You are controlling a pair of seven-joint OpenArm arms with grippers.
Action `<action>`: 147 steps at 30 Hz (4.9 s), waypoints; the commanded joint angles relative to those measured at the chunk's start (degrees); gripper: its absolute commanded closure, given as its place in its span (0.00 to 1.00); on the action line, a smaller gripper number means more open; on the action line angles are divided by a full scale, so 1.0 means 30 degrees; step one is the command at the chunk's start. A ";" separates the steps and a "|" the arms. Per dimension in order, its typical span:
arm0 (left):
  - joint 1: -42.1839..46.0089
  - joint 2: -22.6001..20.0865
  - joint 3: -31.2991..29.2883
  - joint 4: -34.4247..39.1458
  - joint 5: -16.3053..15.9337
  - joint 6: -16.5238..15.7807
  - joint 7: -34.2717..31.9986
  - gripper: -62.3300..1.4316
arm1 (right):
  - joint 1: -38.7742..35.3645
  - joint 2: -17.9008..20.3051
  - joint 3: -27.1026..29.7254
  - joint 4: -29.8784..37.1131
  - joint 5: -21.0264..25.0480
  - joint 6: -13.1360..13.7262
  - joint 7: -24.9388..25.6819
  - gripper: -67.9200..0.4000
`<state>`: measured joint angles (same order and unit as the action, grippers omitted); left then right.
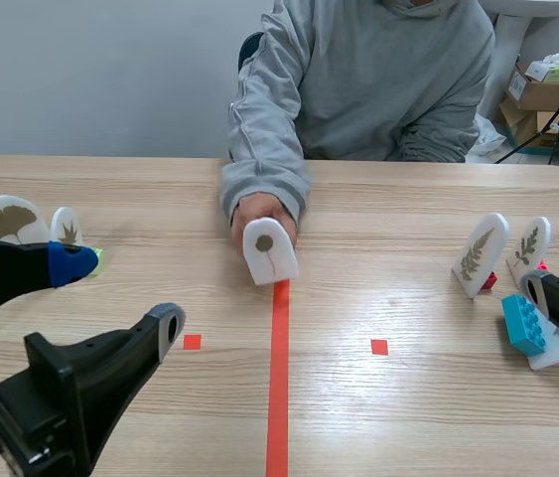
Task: Do the leaf sorting experiment
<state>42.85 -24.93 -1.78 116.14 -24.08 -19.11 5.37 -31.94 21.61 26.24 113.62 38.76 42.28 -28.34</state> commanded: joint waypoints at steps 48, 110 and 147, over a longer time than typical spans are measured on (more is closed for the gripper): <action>-0.0058 0.0036 0.0022 0.0437 -0.0124 0.0015 -0.0277 0.08 | 0.0226 0.0211 0.0109 0.0022 -0.0015 0.0146 -0.0517 0.09; -0.4014 -0.0539 0.0546 -0.3002 0.0831 -0.0488 0.0641 0.08 | 0.0226 0.0211 0.0109 0.0022 -0.0095 0.0146 -0.0809 0.09; -2.1551 0.4087 1.2254 -2.2287 0.5340 -0.2025 -0.1137 0.08 | 0.0226 0.0204 0.0109 0.0022 -0.0095 0.0146 -0.0801 0.09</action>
<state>-20.93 -13.21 35.33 48.34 -7.55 -25.15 2.90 -31.94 21.61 26.24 113.62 37.91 42.28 -31.16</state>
